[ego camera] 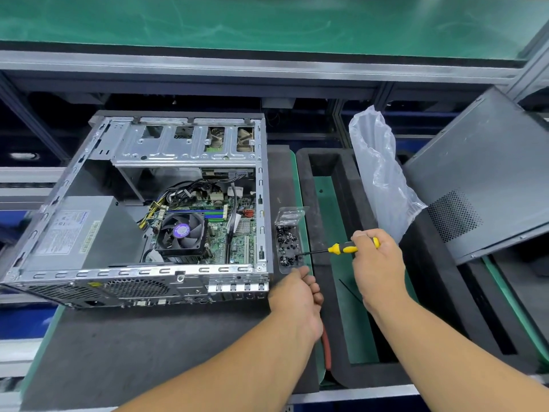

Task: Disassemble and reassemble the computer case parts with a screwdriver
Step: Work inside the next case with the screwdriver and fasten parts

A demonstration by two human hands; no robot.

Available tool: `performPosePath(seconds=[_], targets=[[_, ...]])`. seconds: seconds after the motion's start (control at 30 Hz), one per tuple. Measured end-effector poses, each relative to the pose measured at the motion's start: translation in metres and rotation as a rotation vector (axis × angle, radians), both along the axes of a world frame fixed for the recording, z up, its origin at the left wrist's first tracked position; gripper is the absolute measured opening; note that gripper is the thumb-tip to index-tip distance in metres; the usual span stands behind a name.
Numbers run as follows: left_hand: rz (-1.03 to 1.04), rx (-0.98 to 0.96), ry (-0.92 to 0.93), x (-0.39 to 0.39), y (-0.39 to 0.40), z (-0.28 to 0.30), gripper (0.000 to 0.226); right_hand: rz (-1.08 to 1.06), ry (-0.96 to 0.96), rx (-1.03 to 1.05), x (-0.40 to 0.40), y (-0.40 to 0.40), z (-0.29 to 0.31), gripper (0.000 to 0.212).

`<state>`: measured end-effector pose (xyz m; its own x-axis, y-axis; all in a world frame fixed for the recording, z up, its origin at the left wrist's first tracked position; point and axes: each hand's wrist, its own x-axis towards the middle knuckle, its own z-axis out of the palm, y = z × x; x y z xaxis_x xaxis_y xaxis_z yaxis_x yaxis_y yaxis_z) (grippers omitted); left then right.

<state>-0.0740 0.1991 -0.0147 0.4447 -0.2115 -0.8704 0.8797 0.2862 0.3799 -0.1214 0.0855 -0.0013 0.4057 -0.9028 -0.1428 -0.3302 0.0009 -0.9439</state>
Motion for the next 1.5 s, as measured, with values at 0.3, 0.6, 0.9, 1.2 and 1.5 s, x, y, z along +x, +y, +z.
performPosePath(seconds=[0.3,0.6,0.9,1.2,1.5], targets=[[0.088,-0.121,0.017,0.022,-0.020,0.004,0.037,-0.059,-0.151,0.190,-0.005,-0.007,0.013,0.017],[0.100,-0.184,0.055,0.031,-0.029,0.002,0.028,-0.073,-0.210,0.210,-0.010,-0.008,0.020,0.010],[0.097,-0.163,0.036,0.036,-0.030,0.005,0.029,-0.073,-0.293,0.322,-0.008,-0.006,0.020,0.008],[0.128,-0.226,0.001,0.041,-0.032,0.005,0.032,-0.086,-0.247,0.342,-0.007,-0.005,0.020,0.010],[0.169,-0.110,0.005,0.040,-0.037,0.006,0.041,-0.107,-0.311,0.381,-0.011,-0.008,0.022,0.009]])
